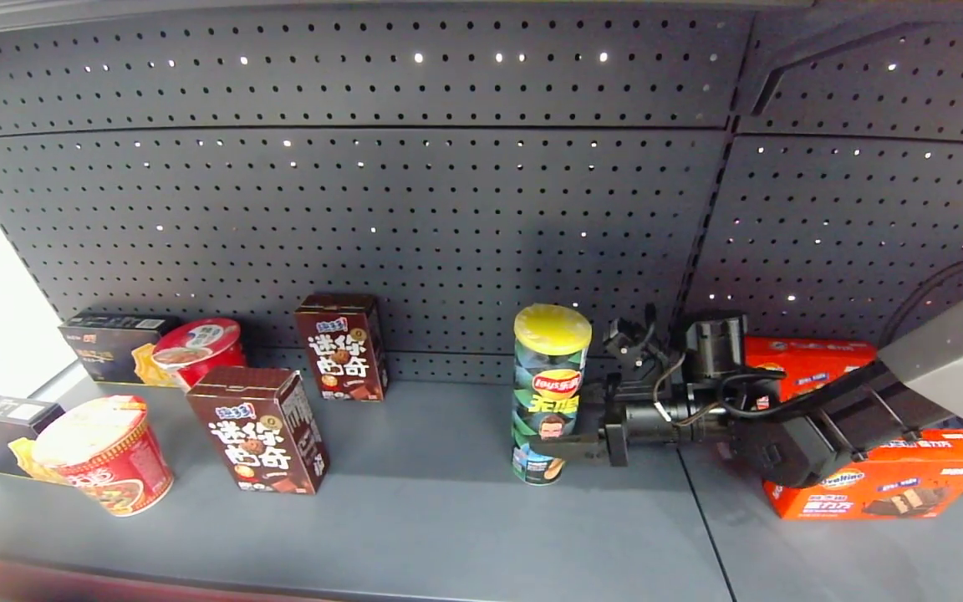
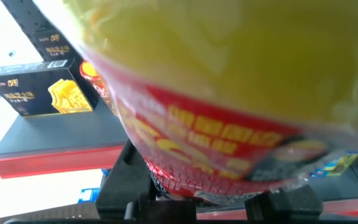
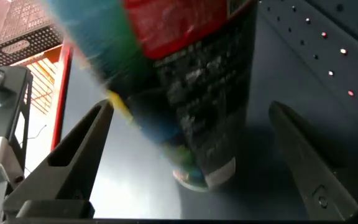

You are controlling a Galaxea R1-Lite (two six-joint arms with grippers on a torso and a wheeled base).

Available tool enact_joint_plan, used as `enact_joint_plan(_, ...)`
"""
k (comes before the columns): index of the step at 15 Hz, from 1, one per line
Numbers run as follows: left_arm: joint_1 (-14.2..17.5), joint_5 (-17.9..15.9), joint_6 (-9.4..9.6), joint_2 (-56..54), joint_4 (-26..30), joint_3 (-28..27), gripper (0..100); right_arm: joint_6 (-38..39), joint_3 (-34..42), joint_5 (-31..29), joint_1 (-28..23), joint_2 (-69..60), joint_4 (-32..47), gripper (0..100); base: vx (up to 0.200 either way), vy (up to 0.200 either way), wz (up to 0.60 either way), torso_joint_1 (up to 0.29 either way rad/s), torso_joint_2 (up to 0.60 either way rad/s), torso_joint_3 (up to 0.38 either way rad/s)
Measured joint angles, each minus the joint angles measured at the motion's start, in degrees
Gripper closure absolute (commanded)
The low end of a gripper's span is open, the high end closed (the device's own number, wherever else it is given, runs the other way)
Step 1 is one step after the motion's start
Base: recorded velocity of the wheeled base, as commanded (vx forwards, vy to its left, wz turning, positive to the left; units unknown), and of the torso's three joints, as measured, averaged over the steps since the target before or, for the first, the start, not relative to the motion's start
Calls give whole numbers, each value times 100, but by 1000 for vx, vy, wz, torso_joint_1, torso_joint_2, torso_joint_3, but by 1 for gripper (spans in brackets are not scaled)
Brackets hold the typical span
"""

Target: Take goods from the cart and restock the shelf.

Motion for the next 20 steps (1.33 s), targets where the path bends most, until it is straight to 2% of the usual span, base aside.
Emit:
enact_joint_plan(3,-2,0,0,-28,235,-22,100,9,-171,-6,57,210,-6,0,0,0,0,0,0,0)
enact_joint_plan(9,9,9,0,-45,227,-37,100,71,-507,-9,110,562,7,0,0,0,0,0,0,0)
enact_joint_plan(10,9,9,0,-45,227,-37,100,71,-533,-9,116,610,0,100,0,0,0,0,0,0)
enact_joint_plan(15,20,13,-6,-113,227,20,100,130,-511,-350,304,573,-56,100,0,0,0,0,0,0)
enact_joint_plan(20,9,2,-6,-288,230,110,100,701,346,-1257,802,-246,-302,100,0,0,0,0,0,0)
